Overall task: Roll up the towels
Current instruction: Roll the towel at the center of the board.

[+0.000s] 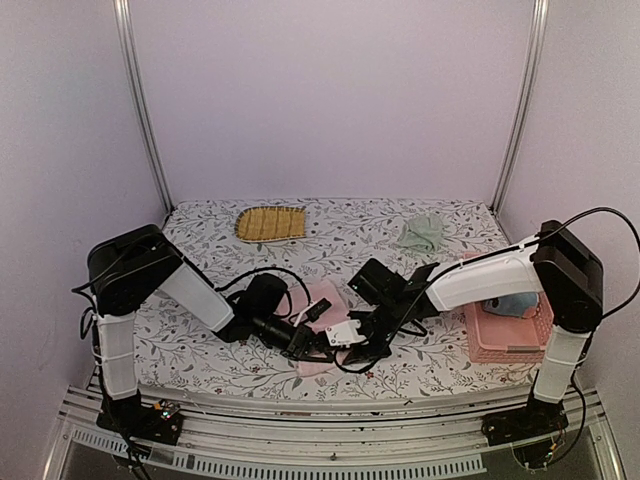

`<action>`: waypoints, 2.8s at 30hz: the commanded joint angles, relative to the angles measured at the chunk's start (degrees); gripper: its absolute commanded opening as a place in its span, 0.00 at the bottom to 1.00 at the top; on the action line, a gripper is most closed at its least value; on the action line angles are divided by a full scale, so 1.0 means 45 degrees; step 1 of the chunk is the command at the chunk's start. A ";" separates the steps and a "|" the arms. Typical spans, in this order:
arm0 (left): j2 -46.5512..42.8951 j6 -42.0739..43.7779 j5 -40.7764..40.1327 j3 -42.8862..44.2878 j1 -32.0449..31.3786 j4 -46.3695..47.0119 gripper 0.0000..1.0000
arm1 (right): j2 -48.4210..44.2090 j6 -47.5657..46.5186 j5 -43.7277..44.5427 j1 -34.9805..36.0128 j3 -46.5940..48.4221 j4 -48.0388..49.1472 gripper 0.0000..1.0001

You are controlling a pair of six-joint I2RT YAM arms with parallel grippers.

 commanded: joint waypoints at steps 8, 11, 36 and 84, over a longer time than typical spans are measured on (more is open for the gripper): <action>-0.0493 0.1349 -0.1629 -0.0574 0.0147 -0.2484 0.23 | 0.1221 -0.0351 0.0160 0.0234 0.0282 -0.0693 0.07; -0.2657 0.1844 -0.3607 -0.1328 0.0158 -0.2973 0.36 | 0.1297 0.0013 -0.1084 0.0228 0.0965 -0.2365 0.04; -0.8221 0.7793 -1.5631 -0.3857 -0.6754 -0.4596 0.49 | 0.8915 0.2290 -0.6586 -0.1673 0.9134 -1.0756 0.05; -0.4866 0.9612 -1.4307 -0.1462 -0.6951 -0.4784 0.03 | 0.9590 0.6432 -0.2627 -0.3484 1.2731 -0.8536 0.25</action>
